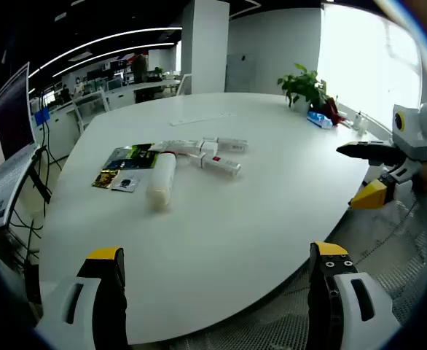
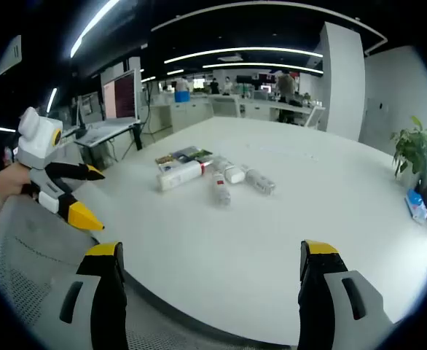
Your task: Arrange the skincare products in the storage area until every visible bottle or jar stands upright without overlapping.
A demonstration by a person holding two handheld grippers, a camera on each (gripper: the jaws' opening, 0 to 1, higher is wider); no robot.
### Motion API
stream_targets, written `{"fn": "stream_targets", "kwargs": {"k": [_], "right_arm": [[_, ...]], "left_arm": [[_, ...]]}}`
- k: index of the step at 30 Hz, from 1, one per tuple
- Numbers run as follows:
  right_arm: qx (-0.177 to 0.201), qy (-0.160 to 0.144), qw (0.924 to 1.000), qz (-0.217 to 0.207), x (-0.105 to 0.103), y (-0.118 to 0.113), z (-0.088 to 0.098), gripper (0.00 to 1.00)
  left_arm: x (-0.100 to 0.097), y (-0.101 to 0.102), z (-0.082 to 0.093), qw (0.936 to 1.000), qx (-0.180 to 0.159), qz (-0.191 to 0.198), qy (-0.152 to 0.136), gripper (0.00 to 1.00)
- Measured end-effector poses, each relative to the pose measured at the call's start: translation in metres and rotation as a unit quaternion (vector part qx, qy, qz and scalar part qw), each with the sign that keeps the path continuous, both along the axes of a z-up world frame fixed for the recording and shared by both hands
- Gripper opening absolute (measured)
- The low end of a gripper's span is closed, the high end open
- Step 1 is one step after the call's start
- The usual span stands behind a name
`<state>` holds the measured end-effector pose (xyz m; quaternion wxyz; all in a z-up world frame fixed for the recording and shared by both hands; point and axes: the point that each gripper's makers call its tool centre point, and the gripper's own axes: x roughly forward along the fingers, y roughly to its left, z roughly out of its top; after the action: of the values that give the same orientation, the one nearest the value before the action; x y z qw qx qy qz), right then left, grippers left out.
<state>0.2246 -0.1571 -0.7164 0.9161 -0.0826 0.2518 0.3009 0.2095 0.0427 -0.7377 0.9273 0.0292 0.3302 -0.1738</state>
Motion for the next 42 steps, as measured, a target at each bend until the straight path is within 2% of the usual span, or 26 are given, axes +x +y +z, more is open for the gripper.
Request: {"fn": "stream_targets", "kwargs": {"k": [42], "right_arm": [[-0.010, 0.004, 0.9999, 0.008, -0.0013, 0.0017, -0.0035, 1.00]], "left_arm": [[0.0011, 0.0017, -0.0011, 1.0000, 0.001, -0.002, 0.001, 0.99]]}}
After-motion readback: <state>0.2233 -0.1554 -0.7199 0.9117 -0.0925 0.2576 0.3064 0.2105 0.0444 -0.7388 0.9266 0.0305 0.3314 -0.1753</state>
